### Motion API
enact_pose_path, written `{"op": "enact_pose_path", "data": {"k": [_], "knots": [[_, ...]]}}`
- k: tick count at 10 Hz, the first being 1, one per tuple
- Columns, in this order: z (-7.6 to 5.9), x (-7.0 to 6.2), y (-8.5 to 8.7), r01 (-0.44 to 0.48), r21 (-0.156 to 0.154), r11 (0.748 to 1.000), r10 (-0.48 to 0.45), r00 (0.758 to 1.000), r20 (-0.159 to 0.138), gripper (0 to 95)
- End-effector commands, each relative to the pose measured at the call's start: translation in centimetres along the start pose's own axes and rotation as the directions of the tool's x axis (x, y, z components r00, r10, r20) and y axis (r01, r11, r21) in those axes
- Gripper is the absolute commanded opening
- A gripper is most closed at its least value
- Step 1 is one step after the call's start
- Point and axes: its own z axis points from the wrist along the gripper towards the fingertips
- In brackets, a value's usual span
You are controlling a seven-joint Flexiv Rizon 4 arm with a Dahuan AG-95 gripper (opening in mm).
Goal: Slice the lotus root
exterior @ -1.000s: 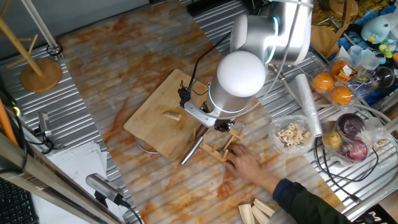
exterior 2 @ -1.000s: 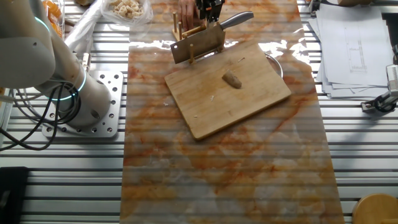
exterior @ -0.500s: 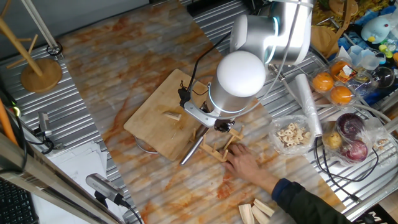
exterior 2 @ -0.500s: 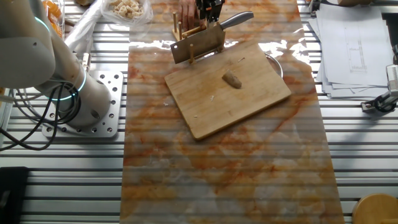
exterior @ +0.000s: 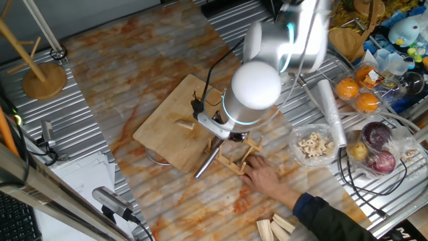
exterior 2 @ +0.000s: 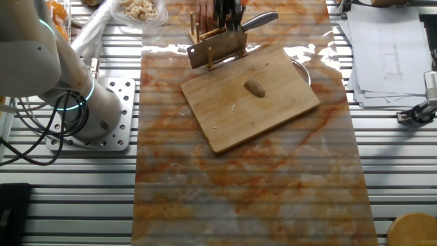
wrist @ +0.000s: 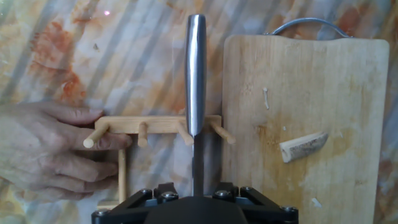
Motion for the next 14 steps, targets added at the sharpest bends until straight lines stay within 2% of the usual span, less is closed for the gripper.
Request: {"op": "enact_pose_path", "data": {"k": [1, 10, 14], "knots": [[-0.2, 0.1, 0.0, 0.011, 0.009, 1.000, -0.011, 1.000, -0.011, 38.0], [1.7, -0.1, -0.2, 0.029, 0.021, 0.999, -0.029, 0.999, 0.015, 38.0], [3.1, -0.2, -0.3, 0.027, 0.019, 0.999, -0.028, 0.999, 0.044, 38.0]]}}
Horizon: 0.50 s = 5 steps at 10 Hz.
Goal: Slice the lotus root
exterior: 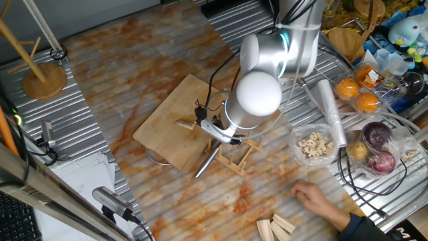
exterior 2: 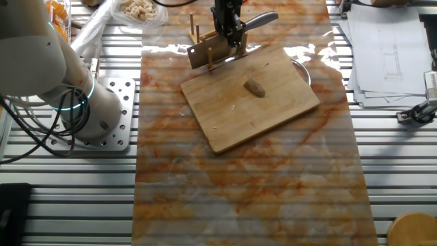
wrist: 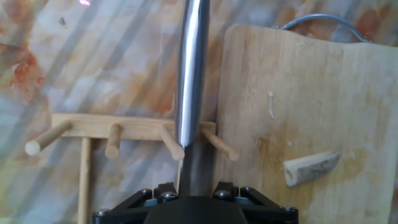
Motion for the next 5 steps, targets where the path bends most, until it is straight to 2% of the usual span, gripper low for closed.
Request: {"op": "enact_pose_path", "data": {"k": [1, 2, 3, 5], "knots": [[0.16, 0.12, -0.05, 0.001, 0.002, 1.000, -0.001, 1.000, 0.009, 38.0], [0.31, 0.11, -0.04, -0.001, 0.002, 1.000, 0.001, 1.000, 0.010, 38.0], [0.62, 0.09, -0.04, -0.002, 0.003, 1.000, 0.002, 1.000, 0.014, 19.0], [1.00, 0.05, -0.02, -0.009, -0.002, 1.000, 0.009, 1.000, 0.023, 19.0]]}}
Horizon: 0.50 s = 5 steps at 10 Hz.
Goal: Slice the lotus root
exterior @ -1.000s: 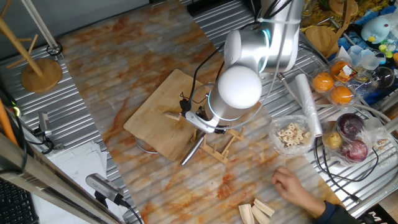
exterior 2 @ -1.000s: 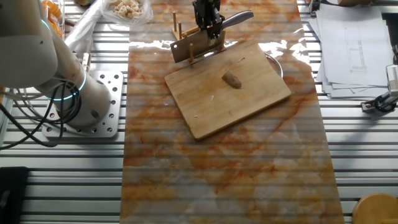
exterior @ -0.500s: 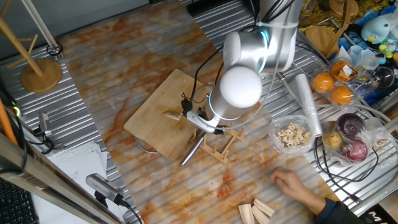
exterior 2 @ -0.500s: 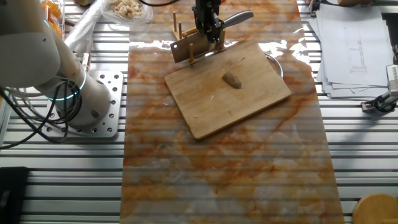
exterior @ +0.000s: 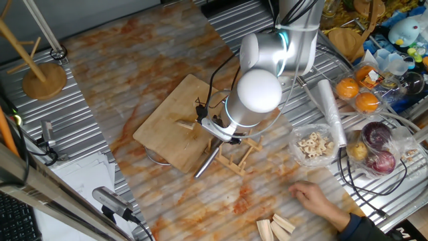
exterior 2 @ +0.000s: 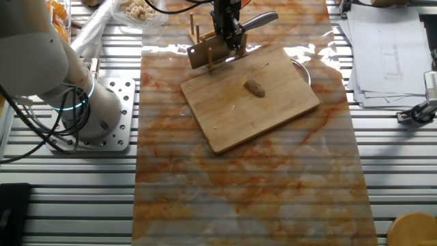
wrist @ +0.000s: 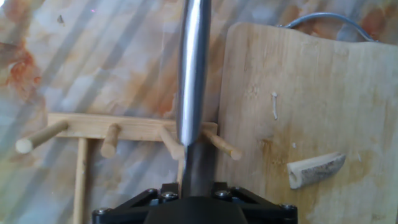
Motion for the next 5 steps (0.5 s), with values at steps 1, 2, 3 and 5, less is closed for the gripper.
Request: {"op": "enact_pose_path", "data": {"k": [1, 2, 3, 5], "knots": [[0.03, -0.01, 0.01, -0.007, -0.006, 1.000, 0.007, 1.000, 0.007, 19.0], [-0.08, 0.00, 0.00, -0.014, -0.011, 1.000, 0.014, 1.000, 0.006, 19.0], [-0.01, 0.00, 0.00, -0.011, -0.008, 1.000, 0.011, 1.000, 0.007, 19.0], [0.36, -0.03, 0.02, -0.011, -0.005, 1.000, 0.011, 1.000, 0.013, 19.0]]}}
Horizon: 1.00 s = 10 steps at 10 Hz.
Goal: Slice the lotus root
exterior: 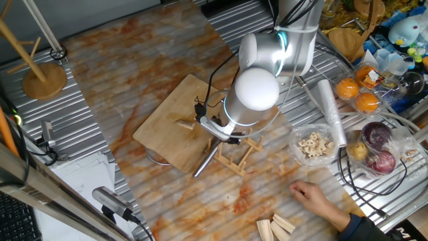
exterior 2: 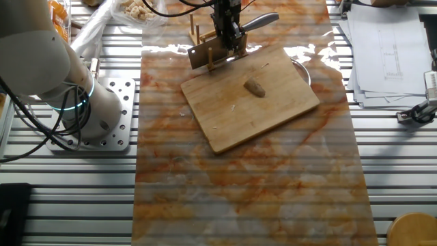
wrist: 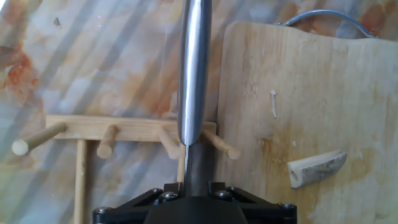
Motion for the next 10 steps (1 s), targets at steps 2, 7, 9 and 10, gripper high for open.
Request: {"op": "enact_pose_path", "data": {"k": [2, 7, 9, 10], "knots": [[0.1, 0.1, -0.1, -0.001, 0.000, 1.000, 0.001, 1.000, -0.001, 19.0], [-0.4, 0.2, -0.2, -0.020, -0.017, 1.000, 0.020, 1.000, -0.003, 0.0], [-1.1, 0.5, -0.4, -0.013, -0.035, 0.999, 0.013, 1.000, 0.007, 0.0], [-1.6, 0.7, -0.5, -0.015, -0.051, 0.999, 0.015, 1.000, 0.009, 0.0]]}}
